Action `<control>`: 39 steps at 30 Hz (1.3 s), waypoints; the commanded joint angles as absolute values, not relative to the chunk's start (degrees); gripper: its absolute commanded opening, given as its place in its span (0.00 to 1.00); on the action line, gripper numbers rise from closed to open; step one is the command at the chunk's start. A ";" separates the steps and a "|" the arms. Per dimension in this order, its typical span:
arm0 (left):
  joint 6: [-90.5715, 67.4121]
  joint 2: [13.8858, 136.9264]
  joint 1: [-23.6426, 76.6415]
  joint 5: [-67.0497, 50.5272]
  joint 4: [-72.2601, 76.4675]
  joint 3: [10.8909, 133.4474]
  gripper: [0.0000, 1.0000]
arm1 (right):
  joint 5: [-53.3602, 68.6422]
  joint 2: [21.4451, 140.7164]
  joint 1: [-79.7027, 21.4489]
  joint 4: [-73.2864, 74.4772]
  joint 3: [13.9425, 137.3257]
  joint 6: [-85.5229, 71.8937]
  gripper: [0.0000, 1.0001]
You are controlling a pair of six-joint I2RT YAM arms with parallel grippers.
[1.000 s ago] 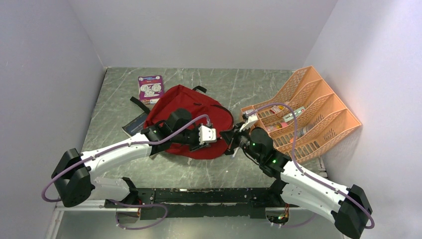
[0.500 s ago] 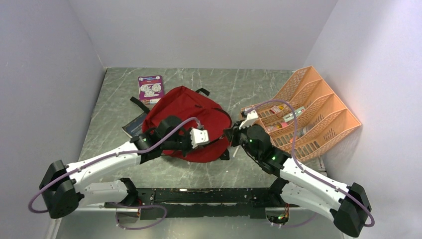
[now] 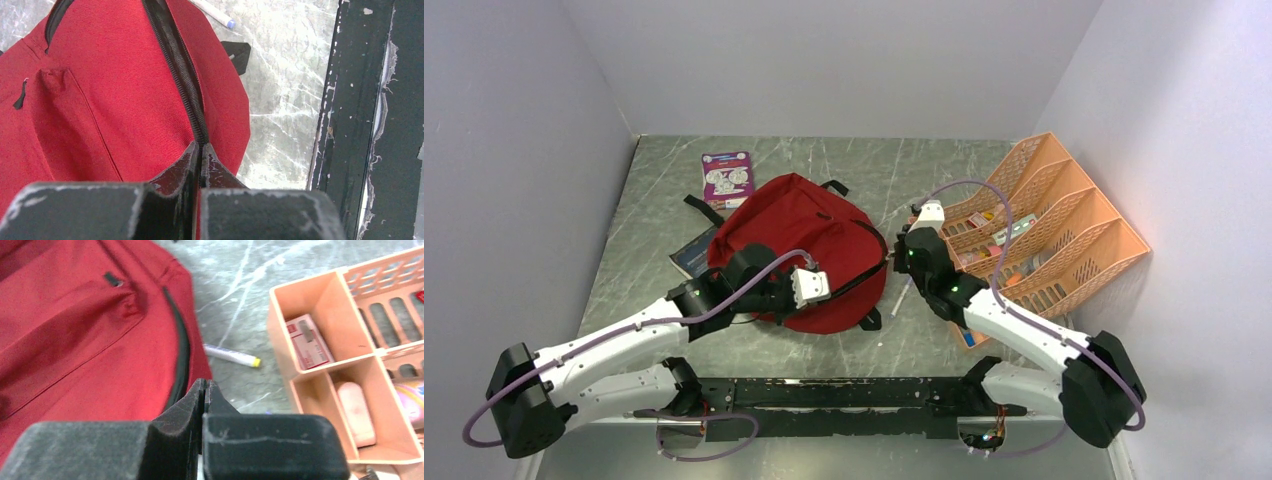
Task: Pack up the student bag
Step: Unzip the student bag at the center of the board.
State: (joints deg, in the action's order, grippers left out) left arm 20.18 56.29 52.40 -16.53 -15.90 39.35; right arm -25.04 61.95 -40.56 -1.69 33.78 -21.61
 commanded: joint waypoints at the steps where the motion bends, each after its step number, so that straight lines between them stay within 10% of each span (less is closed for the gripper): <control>1: 22.15 54.77 52.89 -15.81 -20.48 39.46 0.05 | -26.56 66.30 -34.11 -7.10 35.65 -19.91 0.00; 39: 21.46 36.07 52.84 -9.85 -26.80 44.57 0.05 | 13.63 121.25 -25.84 -42.01 67.39 -14.26 0.00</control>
State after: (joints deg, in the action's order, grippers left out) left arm 22.76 38.63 52.51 -9.23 -26.46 42.06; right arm 12.78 118.26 -26.68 -37.98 63.20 -13.67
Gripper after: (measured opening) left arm 0.054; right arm 0.016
